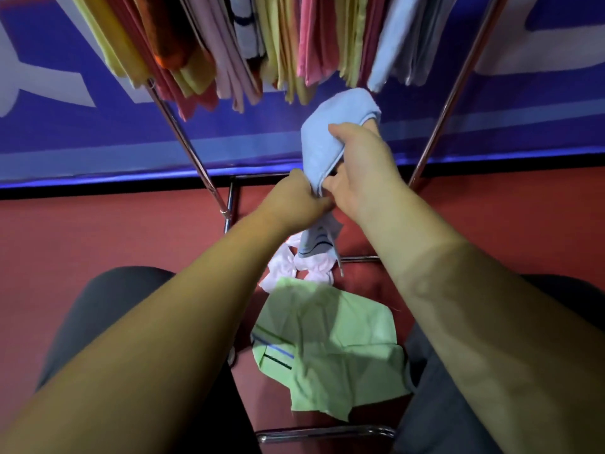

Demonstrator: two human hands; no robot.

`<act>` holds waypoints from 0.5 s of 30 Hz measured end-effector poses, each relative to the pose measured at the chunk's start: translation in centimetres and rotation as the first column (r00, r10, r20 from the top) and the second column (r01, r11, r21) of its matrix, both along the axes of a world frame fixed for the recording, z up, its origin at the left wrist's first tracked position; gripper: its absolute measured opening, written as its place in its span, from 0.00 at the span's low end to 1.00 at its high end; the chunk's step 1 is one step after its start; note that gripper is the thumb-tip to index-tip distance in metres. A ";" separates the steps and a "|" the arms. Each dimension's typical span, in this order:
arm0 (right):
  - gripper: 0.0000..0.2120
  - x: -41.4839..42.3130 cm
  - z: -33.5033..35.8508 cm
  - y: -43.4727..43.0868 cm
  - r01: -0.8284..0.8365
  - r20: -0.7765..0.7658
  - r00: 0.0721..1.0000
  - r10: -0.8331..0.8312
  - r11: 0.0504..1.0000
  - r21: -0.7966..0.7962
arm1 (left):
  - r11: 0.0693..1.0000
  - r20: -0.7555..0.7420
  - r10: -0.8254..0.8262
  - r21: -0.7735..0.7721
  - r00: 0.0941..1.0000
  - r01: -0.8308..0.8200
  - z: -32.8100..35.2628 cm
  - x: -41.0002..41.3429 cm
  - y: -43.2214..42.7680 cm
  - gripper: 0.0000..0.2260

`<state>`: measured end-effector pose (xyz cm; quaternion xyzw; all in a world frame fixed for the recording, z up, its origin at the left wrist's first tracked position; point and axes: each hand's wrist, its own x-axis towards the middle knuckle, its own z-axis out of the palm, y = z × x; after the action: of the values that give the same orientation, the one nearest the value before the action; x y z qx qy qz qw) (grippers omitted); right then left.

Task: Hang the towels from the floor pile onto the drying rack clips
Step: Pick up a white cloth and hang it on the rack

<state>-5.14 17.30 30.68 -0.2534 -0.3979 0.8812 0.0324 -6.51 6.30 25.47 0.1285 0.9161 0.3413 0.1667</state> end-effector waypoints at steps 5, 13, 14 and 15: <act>0.32 -0.6 -0.2 0.0 0.003 -0.046 0.999 -0.004 1.000 -0.018 | 0.972 -0.066 0.230 -0.029 0.971 -0.232 -2.3 -1.0 1.3 0.25; 0.24 -0.2 -0.5 2.3 0.081 -0.061 0.995 -0.085 0.995 -0.066 | 0.922 -0.090 0.371 -0.086 0.924 -0.378 -2.2 -0.8 0.4 0.11; 0.24 0.1 -0.6 2.5 0.077 -0.071 0.994 -0.079 0.996 -0.034 | 0.921 -0.100 0.368 -0.098 0.924 -0.377 -2.2 -0.8 0.1 0.10; 0.25 0.4 -0.7 2.6 0.076 -0.074 0.994 -0.077 0.997 -0.019 | 0.922 -0.099 0.360 -0.113 0.927 -0.370 -2.3 -0.7 -0.2 0.09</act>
<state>-4.76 19.88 29.94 -0.2355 -0.3792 0.8913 0.0791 -7.24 6.10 23.16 -0.0428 0.9499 0.3010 0.0729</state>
